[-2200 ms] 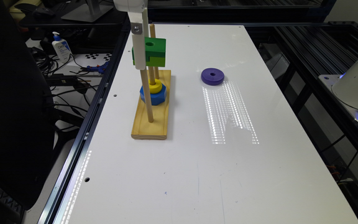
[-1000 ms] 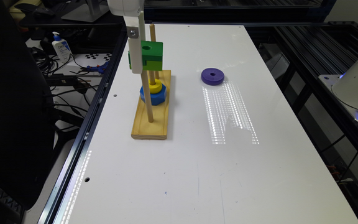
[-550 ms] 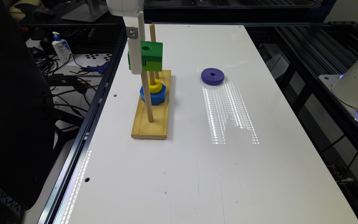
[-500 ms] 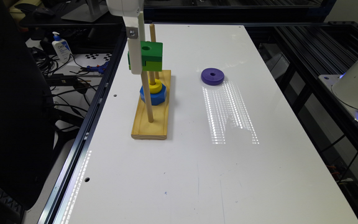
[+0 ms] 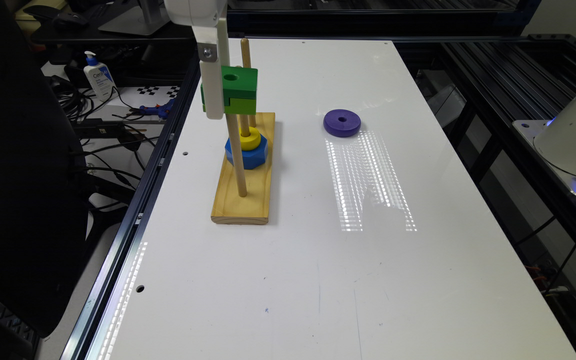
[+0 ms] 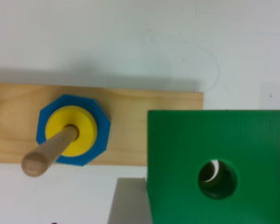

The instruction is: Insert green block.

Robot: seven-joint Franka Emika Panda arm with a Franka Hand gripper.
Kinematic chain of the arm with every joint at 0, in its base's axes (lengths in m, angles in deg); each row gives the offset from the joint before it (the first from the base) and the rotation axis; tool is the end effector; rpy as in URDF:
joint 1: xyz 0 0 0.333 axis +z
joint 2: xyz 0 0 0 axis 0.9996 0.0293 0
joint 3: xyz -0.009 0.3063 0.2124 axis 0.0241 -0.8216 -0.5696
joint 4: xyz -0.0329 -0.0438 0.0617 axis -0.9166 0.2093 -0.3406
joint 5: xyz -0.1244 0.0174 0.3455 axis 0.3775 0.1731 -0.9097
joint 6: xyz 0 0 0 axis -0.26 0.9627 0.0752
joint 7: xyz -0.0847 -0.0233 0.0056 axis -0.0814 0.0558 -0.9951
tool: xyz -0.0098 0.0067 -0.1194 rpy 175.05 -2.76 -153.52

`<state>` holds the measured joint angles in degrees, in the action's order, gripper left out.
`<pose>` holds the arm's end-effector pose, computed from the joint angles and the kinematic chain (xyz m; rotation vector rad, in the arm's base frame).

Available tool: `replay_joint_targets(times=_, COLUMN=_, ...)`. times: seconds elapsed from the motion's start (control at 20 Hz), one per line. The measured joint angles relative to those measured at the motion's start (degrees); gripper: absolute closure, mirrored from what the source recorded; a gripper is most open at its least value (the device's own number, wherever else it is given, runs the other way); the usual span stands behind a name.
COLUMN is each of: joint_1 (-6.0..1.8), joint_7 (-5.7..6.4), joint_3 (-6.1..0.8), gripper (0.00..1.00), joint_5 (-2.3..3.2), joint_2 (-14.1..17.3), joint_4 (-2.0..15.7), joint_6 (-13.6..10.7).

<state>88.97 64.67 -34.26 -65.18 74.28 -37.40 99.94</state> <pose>0.6303 0.1050 0.4173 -2.8405 1.1353 -0.0571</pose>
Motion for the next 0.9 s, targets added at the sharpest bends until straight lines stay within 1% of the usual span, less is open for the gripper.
replay_joint_targets(times=0.3, joint_1=0.00, joint_7=0.00, joint_3=0.00, gripper=1.00, joint_5=0.01, joint_2=0.1, joint_4=0.15, joint_6=0.0)
replay_joint_targets(times=0.55, joint_1=-0.07, joint_7=0.00, joint_3=0.20, gripper=1.00, joint_5=0.09, joint_2=0.2, joint_4=0.15, joint_6=-0.1)
replay_joint_targets(times=0.9, joint_1=0.01, joint_7=0.00, joint_3=0.16, gripper=1.00, joint_5=0.09, joint_2=0.5, joint_4=0.15, joint_6=-0.1)
